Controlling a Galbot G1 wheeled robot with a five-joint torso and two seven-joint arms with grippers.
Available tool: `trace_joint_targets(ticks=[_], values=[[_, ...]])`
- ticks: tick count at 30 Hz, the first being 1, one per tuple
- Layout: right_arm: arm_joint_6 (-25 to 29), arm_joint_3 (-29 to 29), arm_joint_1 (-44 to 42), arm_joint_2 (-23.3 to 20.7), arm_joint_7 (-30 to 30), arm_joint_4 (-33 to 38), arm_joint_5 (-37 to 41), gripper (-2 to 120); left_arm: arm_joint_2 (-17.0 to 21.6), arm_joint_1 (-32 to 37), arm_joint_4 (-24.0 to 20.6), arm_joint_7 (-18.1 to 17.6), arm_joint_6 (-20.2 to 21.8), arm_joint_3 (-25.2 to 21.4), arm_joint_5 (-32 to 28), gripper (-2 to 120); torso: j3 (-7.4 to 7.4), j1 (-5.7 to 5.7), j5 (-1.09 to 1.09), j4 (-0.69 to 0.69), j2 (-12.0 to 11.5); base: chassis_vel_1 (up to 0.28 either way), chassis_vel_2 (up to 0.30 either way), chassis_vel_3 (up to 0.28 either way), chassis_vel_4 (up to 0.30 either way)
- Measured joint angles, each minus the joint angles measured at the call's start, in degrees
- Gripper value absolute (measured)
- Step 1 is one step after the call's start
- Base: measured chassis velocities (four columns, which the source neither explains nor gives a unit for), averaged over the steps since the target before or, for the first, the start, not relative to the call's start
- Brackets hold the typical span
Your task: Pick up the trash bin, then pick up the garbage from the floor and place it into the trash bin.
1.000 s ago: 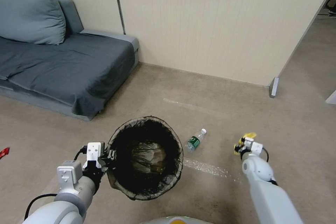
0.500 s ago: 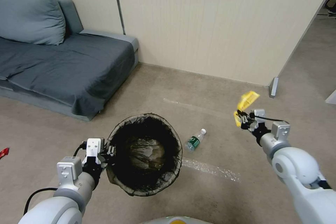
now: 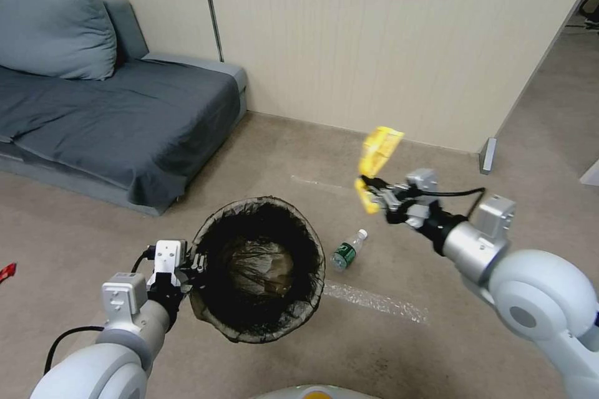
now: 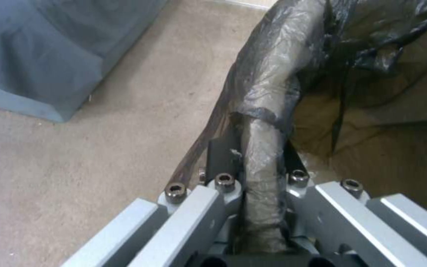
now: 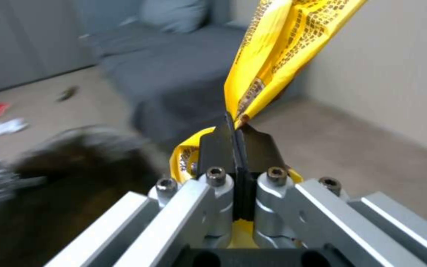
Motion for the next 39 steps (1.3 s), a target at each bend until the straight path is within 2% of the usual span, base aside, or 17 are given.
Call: trace_joint_targets(ticks=[1,2,5,7,9,10,14,18,30,34,35,38,39], values=[[-0.4,-3.4,3.0,0.0,0.1,0.1,0.4,0,0.0,-0.1,0.0,-0.1,0.1,0.1,0.0,1,0.0,0.0,-0.01,0.02,0.0,0.0,0.0,0.0,0.0],[-0.4,-3.4,3.0,0.0,0.1,0.1,0.4,0,0.0,-0.1,0.0,-0.1,0.1,0.1,0.0,1,0.0,0.0,-0.01,0.02,0.0,0.0,0.0,0.0,0.0],[-1.8,-11.0,9.8,0.1,1.0,0.1,2.3,0,-0.2,-0.3,0.0,-0.1,0.1,0.2,0.1,1,0.0,0.0,-0.01,0.01,0.0,0.0,0.0,0.0,0.0],[-2.0,-12.4,10.8,0.1,1.2,0.1,2.7,0,-0.2,-0.4,0.0,-0.1,0.2,0.2,0.1,1,0.0,0.0,-0.02,0.01,0.0,0.0,0.0,0.0,0.0],[-2.6,-17.8,14.5,0.5,2.2,0.1,3.1,0,-0.1,-0.8,0.0,-0.1,0.3,0.2,0.1,1,0.0,0.0,-0.02,-0.01,0.0,0.0,0.0,0.0,0.0],[-2.6,-17.8,14.5,0.5,2.2,0.1,3.1,0,-0.1,-0.8,0.0,-0.1,0.3,0.2,0.1,1,0.0,0.0,-0.02,-0.01,0.0,0.0,0.0,0.0,0.0],[-3.7,-25.8,20.4,1.7,5.1,0.2,4.5,0,0.1,-1.4,0.0,-0.2,0.4,0.3,0.1,1,0.0,0.0,-0.01,0.0,0.0,0.0,0.0,0.0,0.0],[-4.9,-29.6,23.9,2.2,7.3,0.6,6.3,0,-0.1,-1.5,0.0,-0.2,0.5,0.5,0.0,1,0.0,0.0,-0.02,0.0,0.0,0.0,0.0,0.0,0.0],[-7.8,-34.3,26.2,1.0,9.3,2.2,7.6,0,-0.2,-1.5,0.0,-0.1,0.6,0.4,0.0,1,0.0,0.0,-0.01,0.0,0.0,0.0,0.0,0.0,0.0],[-8.4,-34.7,25.9,0.5,9.3,2.5,6.9,13,-0.2,-1.6,0.0,-0.1,0.6,0.4,-0.1,1,0.0,0.0,-0.01,0.0,0.0,0.0,0.0,0.0,0.0],[-8.4,-34.7,25.9,0.5,9.3,2.5,6.9,13,-0.2,-1.6,0.0,-0.1,0.6,0.4,-0.1,1,0.0,0.0,-0.01,0.0,0.0,0.0,0.0,0.0,0.0],[-8.4,-34.9,25.4,0.1,9.2,2.8,5.8,29,-0.1,-1.8,0.0,-0.1,0.6,0.4,-0.2,1,0.0,0.0,-0.01,0.0,0.0,0.0,0.0,0.0,0.0],[-8.4,-34.9,25.4,0.1,9.2,2.8,5.8,29,-0.1,-1.8,0.0,-0.1,0.6,0.4,-0.2,1,0.0,0.0,-0.01,0.0,0.0,0.0,0.0,0.0,0.0]])
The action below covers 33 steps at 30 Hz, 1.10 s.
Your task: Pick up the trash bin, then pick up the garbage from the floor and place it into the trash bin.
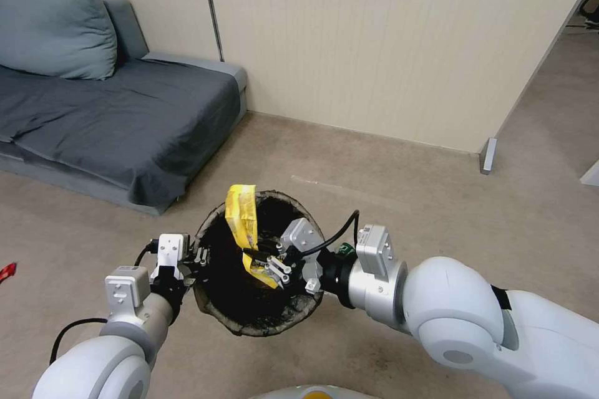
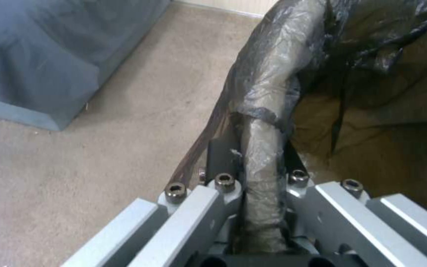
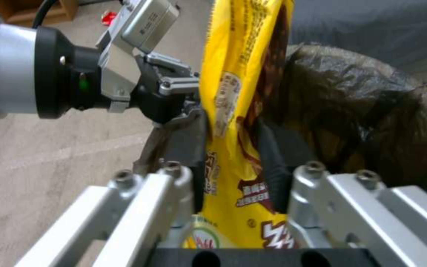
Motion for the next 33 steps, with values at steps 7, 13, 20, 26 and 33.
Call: trace_joint_targets(ticks=[7,13,20,26,33], values=[[-0.3,-0.5,-0.1,-0.3,0.3,1.4,-0.3,54,0.1,-0.1,0.0,0.1,0.0,-0.2,-0.1,1,0.0,0.0,0.0,0.0,0.0,0.0,0.0,0.0,0.0],[-0.2,0.2,-0.8,-0.5,0.3,1.6,-1.0,78,0.0,-0.5,0.0,0.1,0.0,-0.2,-0.1,1,0.0,0.0,0.0,0.0,0.0,0.0,0.0,0.0,0.0],[0.1,2.8,-2.4,-1.9,0.2,3.1,-1.1,99,0.1,-0.7,0.0,0.1,0.0,-0.4,-0.1,1,0.0,0.0,0.0,0.0,0.0,0.0,0.0,0.0,0.0],[0.9,5.6,-3.6,-2.3,-0.1,3.9,-1.4,100,0.0,-0.8,0.0,0.1,0.0,-0.3,-0.1,1,0.0,0.0,0.0,0.0,0.0,0.0,0.0,0.0,0.0],[3.5,18.8,-8.4,-4.8,-3.9,4.0,-2.6,100,-0.4,-0.5,0.0,0.1,0.0,-0.1,0.1,1,0.0,0.0,0.0,0.0,0.0,0.0,0.0,0.0,0.0]])
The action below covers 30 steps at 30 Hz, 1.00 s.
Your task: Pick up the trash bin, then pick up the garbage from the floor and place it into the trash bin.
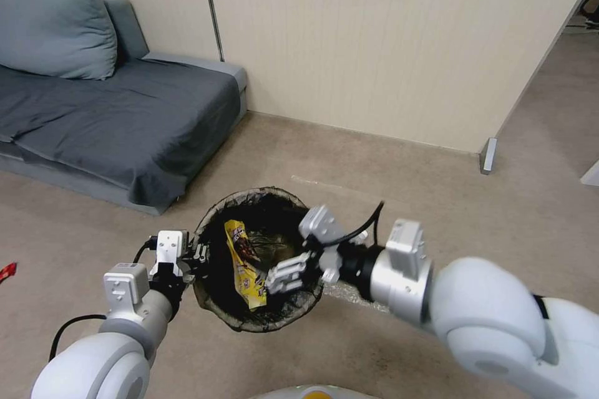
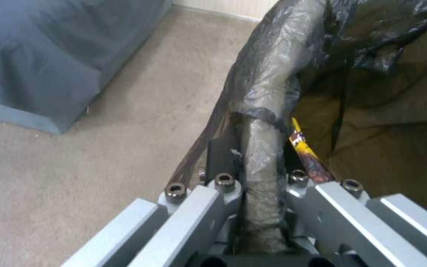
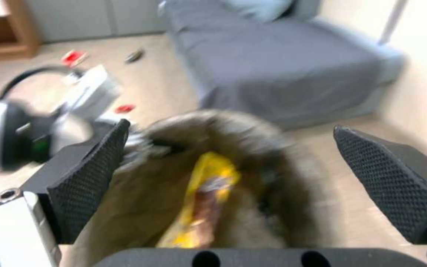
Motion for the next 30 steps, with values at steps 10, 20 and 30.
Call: trace_joint_targets(ticks=[10,20,30], values=[[6.2,12.7,-9.1,-1.9,5.8,0.0,-1.7,100,0.6,0.4,0.0,0.2,0.0,-0.4,0.0,1,0.0,0.0,-0.02,0.02,0.0,0.0,0.0,0.0,0.0],[6.7,15.6,-14.9,4.4,20.9,-3.6,-1.0,100,0.6,1.7,0.0,0.2,-0.1,-0.6,0.0,1,0.0,0.0,-0.02,0.01,0.0,0.0,0.0,0.0,0.0],[5.6,11.9,-16.3,11.8,33.4,-14.8,7.9,100,0.5,2.1,0.0,0.2,-0.2,-0.6,0.1,1,0.0,0.0,0.0,0.01,0.0,0.0,0.0,0.0,0.0]])
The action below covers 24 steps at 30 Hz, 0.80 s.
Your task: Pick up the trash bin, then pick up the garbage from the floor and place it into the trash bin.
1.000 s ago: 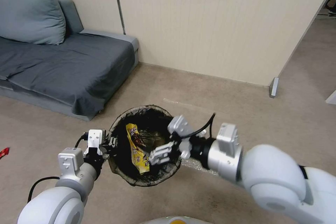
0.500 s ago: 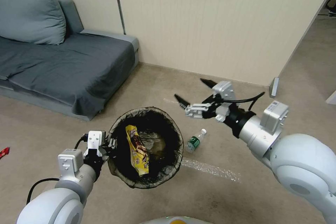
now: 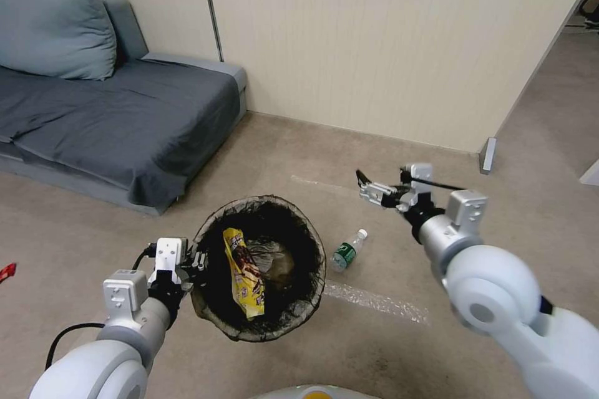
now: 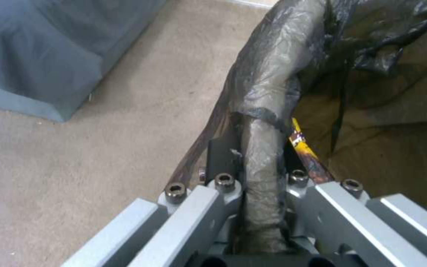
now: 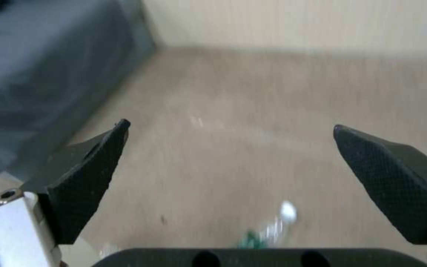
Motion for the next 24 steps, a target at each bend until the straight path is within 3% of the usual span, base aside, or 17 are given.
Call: trace_joint_targets(ticks=[4,13,18,24], values=[[-0.8,-0.6,0.4,1.8,4.6,-3.3,7.8,100,0.0,0.0,0.0,0.0,0.0,0.1,0.0,1,0.0,0.0,-0.01,-0.02,0.0,0.0,0.0,0.0,0.0],[-0.5,-2.0,0.6,7.1,5.0,-16.4,9.7,100,0.2,0.0,0.0,0.0,-0.1,0.1,0.0,1,0.0,0.0,0.0,-0.02,0.0,0.0,0.0,0.0,0.0],[-0.5,-2.9,1.6,9.8,5.7,-20.1,11.3,100,0.2,0.0,0.0,0.0,-0.1,0.1,0.0,1,0.0,0.0,-0.02,-0.01,0.0,0.0,0.0,0.0,0.0],[0.8,-5.1,4.1,16.0,8.1,-27.2,12.2,100,0.4,0.0,0.0,0.3,-0.3,-0.2,0.1,1,0.0,0.0,-0.02,0.0,0.0,0.0,0.0,0.0,0.0]])
